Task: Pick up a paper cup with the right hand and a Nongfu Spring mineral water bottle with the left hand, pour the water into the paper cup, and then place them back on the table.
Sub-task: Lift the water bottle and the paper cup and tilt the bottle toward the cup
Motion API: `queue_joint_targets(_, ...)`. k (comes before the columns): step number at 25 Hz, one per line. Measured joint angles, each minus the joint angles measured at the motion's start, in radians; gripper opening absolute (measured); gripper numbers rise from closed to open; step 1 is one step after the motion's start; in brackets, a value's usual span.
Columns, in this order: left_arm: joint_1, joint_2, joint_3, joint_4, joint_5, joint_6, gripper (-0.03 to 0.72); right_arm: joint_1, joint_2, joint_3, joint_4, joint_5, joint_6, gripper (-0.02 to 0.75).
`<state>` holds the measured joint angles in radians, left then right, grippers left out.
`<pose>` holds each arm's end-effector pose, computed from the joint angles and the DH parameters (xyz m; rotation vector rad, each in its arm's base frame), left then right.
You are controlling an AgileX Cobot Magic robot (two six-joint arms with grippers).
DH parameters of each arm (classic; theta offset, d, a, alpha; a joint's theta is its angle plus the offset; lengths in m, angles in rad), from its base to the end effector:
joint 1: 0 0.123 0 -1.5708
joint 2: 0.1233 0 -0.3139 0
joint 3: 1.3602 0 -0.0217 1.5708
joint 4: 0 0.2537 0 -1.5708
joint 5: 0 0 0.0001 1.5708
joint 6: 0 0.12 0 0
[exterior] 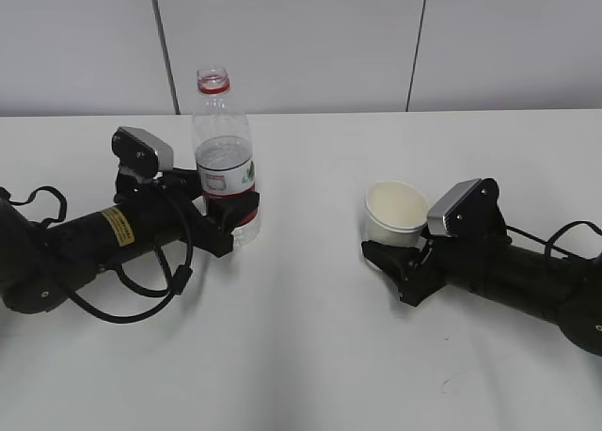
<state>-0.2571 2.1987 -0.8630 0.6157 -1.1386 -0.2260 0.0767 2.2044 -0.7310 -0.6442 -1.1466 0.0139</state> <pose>0.3858 -0.1665 0.0991 0.6734 1.6430 -0.6262 0.3723 0.0945 0.0732 -0.7108 1.7235 0.4042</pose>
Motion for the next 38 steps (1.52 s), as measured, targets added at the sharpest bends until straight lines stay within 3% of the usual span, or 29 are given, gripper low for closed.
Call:
queue_joint_targets(12,-0.001,0.000,0.000,-0.016,0.001,0.000,0.427,0.103,0.000,-0.026,-0.007,0.000,0.021,0.556)
queue_joint_targets(23,-0.001,0.000,0.000,-0.024,-0.001,0.065,0.409,0.121,0.000,-0.050,-0.009,0.000,0.030,0.556)
queue_joint_targets(38,-0.002,-0.031,0.000,-0.108,0.072,0.285,0.372,0.123,0.000,-0.067,-0.099,0.000,0.148,0.556)
